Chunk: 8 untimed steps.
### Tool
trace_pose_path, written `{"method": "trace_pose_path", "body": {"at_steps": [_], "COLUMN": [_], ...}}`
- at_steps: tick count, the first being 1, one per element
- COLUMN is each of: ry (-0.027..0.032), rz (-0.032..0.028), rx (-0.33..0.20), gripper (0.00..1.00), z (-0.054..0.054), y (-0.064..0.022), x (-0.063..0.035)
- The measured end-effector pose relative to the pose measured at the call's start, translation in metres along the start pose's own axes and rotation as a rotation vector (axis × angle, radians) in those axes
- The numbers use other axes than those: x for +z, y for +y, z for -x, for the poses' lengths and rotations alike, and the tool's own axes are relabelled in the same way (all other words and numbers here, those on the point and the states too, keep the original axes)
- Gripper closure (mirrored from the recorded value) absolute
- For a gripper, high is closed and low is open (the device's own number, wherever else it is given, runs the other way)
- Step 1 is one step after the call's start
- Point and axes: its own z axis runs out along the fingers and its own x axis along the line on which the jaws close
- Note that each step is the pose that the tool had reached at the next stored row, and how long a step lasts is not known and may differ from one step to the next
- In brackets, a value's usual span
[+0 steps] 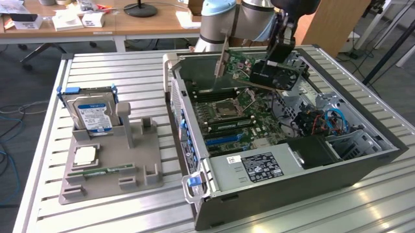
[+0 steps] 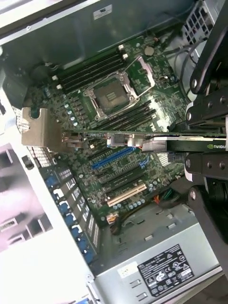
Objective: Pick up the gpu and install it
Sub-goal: 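Insert the gpu into the slot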
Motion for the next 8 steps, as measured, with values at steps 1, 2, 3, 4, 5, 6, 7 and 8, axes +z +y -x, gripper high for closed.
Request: {"method": "trace_pose_path", "body": {"at_steps": [1, 2, 3, 4, 5, 6, 7, 8], "ry": [0.0003, 0.0006, 0.0009, 0.0013, 0.0016, 0.0018, 0.0021, 0.0024], "rz": [-0.0002, -0.0004, -0.0006, -0.0009, -0.0011, -0.0012, -0.0015, -0.0017], "rx": [-0.018, -0.036, -0.054, -0.074, -0.091, -0.109, -0.127, -0.145], "gripper": [0.74, 0.74, 0.74, 0.74, 0.74, 0.74, 0.74, 0.74], "z": [0.0000, 0.0000, 0.0000, 0.0000, 0.0000, 0.0000, 0.0000, 0.0000], "y": [0.0000, 0.0000, 0.0000, 0.0000, 0.0000, 0.0000, 0.0000, 0.0000], "x": [0.0000, 0.0001, 0.0002, 0.0003, 0.0003, 0.0004, 0.0005, 0.0006]}}
